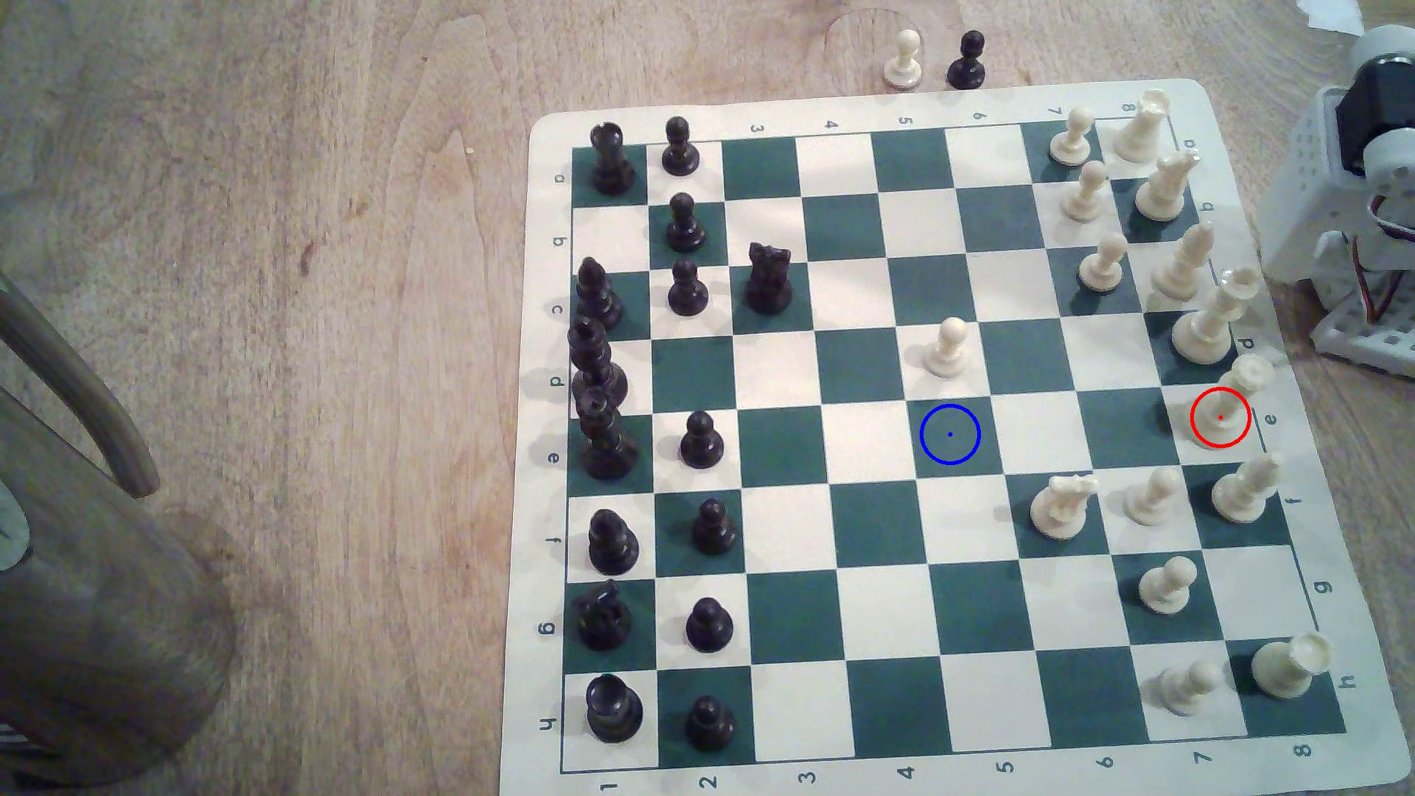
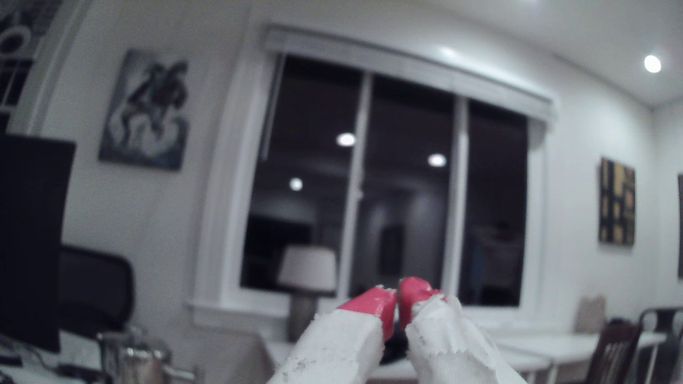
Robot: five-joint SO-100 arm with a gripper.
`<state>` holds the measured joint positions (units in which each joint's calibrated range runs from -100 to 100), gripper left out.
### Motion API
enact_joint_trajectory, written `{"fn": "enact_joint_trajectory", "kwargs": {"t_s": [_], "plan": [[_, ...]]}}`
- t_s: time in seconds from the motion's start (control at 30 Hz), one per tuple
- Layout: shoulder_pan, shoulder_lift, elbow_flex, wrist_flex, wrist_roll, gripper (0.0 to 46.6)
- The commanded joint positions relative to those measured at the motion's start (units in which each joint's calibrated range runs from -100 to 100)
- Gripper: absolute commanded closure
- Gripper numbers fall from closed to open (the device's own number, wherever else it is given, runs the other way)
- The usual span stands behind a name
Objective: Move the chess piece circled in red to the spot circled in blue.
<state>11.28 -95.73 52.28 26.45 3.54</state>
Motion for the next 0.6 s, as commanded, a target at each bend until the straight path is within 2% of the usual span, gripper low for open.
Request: {"fn": "enact_joint_trajectory", "kwargs": {"t_s": [0.0,0.1,0.17,0.37,0.5,0.57], "plan": [[0.02,0.06,-10.49,18.26,-0.63,46.4],[-2.01,0.06,-11.76,23.59,-0.63,46.4],[-5.69,0.06,-14.20,31.61,-0.34,46.4],[-6.39,0.14,-18.28,48.40,-0.24,46.4],[-7.33,0.14,-18.47,58.48,-2.10,45.1],[-9.05,2.01,-18.37,63.47,-4.49,44.6]]}}
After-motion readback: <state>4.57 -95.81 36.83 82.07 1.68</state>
